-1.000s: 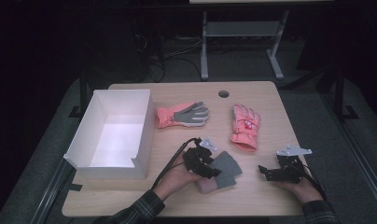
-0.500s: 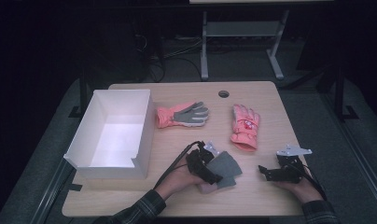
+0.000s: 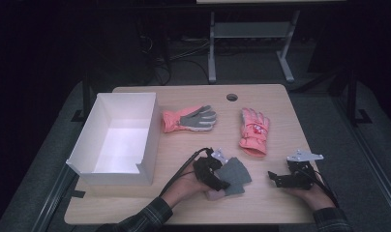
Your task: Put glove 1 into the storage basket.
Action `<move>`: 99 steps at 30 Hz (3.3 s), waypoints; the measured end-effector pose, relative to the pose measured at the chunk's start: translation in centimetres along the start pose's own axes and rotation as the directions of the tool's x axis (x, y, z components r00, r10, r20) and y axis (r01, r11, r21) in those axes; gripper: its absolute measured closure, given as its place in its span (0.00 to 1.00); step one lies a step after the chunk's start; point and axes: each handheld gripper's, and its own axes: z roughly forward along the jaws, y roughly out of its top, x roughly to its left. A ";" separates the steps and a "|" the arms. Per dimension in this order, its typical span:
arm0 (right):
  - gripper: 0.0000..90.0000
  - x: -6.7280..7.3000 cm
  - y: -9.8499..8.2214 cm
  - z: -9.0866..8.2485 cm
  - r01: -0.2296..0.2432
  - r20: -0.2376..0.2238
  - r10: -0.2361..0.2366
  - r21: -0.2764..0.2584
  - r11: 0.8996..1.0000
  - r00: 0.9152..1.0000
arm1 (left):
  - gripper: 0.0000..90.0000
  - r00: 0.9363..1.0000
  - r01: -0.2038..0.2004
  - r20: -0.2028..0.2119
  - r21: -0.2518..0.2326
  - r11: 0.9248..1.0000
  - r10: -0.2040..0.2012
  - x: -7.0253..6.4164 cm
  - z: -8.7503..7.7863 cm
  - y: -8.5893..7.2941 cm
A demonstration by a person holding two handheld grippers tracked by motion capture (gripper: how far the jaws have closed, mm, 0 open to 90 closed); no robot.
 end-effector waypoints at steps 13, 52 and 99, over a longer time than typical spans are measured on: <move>0.09 0.0 0.0 0.0 0.000 0.000 0.000 0.000 1.000 1.000 | 0.72 0.996 0.046 0.079 0.011 0.999 -0.047 0.6 -0.2 0.2; 0.08 0.0 0.0 0.0 0.000 0.000 0.000 0.001 1.000 1.000 | 0.76 0.995 0.102 0.008 -0.141 0.985 -0.102 2.9 -14.3 2.4; 0.08 0.0 0.0 0.0 0.000 0.000 0.000 0.002 1.000 1.000 | 0.75 0.753 0.407 -0.375 -0.382 0.830 -0.541 13.1 -27.4 -11.1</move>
